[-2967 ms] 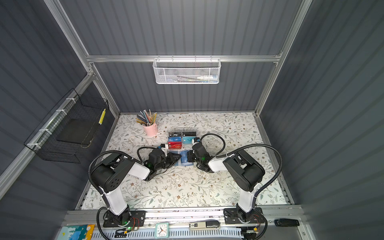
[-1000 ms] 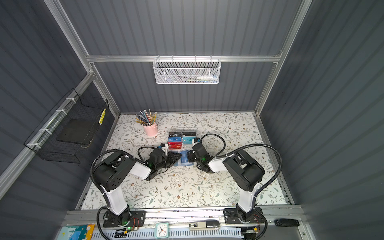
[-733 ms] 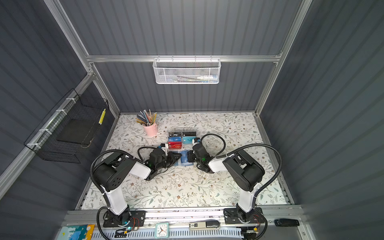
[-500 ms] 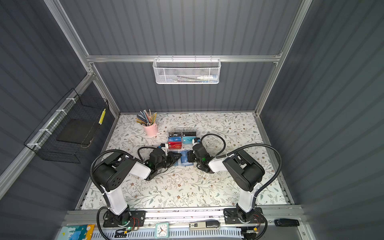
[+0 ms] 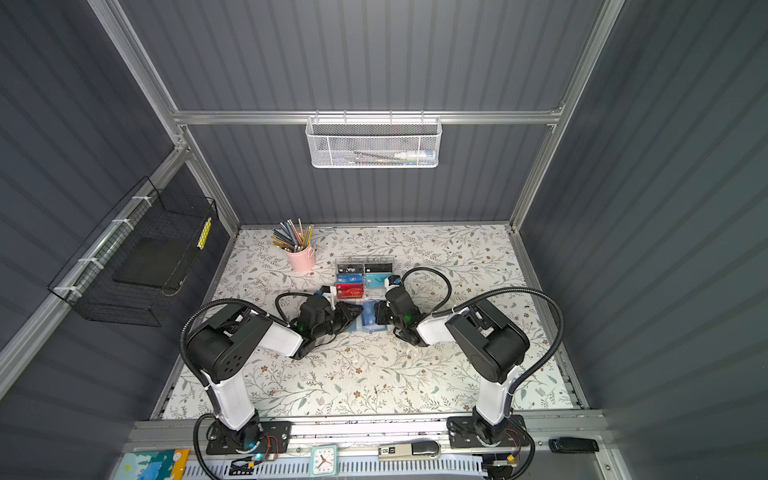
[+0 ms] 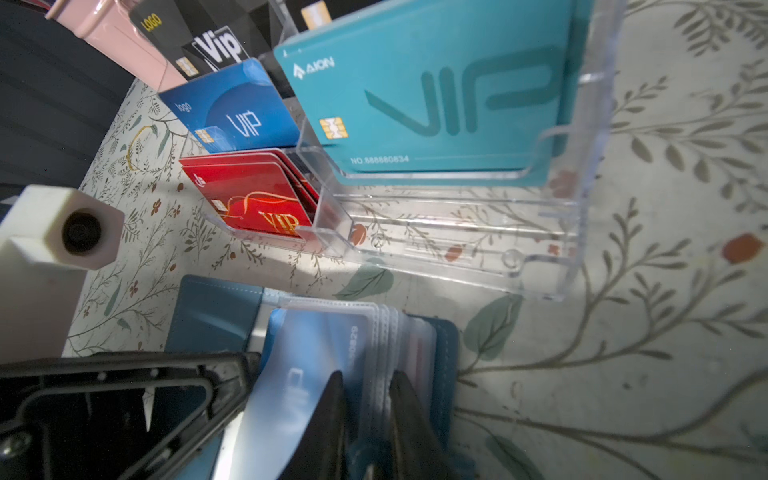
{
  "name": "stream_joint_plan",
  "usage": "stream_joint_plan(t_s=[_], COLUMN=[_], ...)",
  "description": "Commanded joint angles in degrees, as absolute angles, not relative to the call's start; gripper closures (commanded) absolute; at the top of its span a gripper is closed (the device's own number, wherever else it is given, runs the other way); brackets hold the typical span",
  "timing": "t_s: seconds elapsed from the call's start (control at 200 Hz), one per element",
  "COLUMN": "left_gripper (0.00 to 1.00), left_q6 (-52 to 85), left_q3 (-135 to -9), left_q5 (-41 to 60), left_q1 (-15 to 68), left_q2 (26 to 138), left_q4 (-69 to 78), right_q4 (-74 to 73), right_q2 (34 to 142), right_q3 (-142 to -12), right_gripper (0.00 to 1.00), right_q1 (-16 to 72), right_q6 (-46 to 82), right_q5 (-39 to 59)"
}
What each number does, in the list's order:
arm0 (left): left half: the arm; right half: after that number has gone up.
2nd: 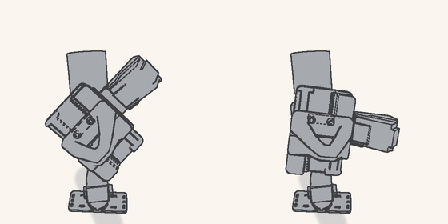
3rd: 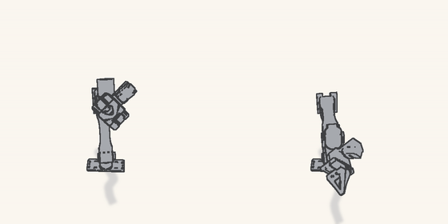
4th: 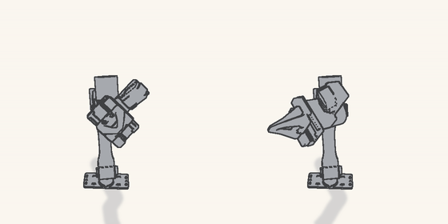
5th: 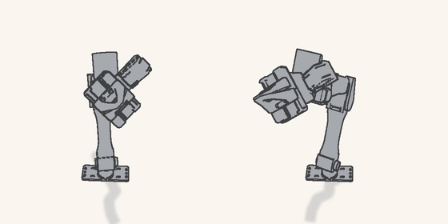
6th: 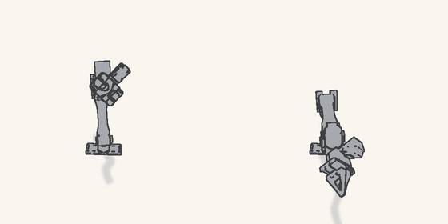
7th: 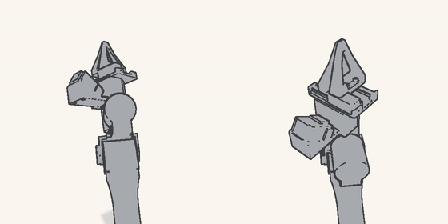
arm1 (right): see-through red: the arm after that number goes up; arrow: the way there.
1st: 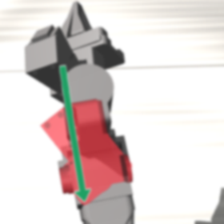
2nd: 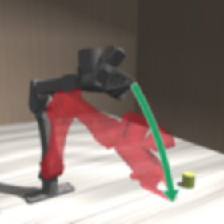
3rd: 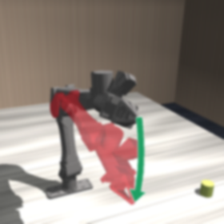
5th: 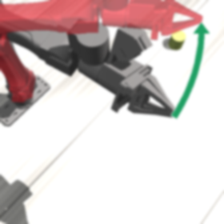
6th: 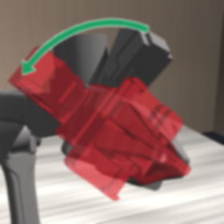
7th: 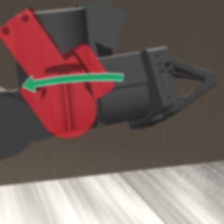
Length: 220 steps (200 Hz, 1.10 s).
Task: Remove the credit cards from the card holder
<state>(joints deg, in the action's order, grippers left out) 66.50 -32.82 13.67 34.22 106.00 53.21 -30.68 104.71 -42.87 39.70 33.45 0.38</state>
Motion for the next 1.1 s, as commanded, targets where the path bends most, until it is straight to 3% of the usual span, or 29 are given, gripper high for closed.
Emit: stream_joint_plan(t_s=[0.0, 0.555, 0.86, 1.096], left_gripper=[0.82, 0.83, 0.81, 0.80], left_q6=[67.0, 67.3, 63.3, 63.9], left_q3=[-36.3, -37.0, -36.4, -37.0], left_q5=[14.8, 14.5, 12.2, 13.2], left_q1=[35.4, 35.8, 35.7, 35.8], left_q2=[105.8, 105.4, 99.3, 101.0], left_q4=[59.1, 60.1, 50.5, 51.4], right_q4=[-15.4, -16.3, -16.5, -16.4], right_q2=[109.8, 110.5, 110.7, 110.4], right_q3=[-39.8, -39.4, -39.3, -39.3], right_gripper=[0.79, 0.79, 0.79, 0.79], right_q1=[41.2, 41.5, 41.5, 41.6], right_q6=[33.0, 33.5, 33.6, 33.7], right_q5=[5.9, 6.3, 6.2, 6.3])
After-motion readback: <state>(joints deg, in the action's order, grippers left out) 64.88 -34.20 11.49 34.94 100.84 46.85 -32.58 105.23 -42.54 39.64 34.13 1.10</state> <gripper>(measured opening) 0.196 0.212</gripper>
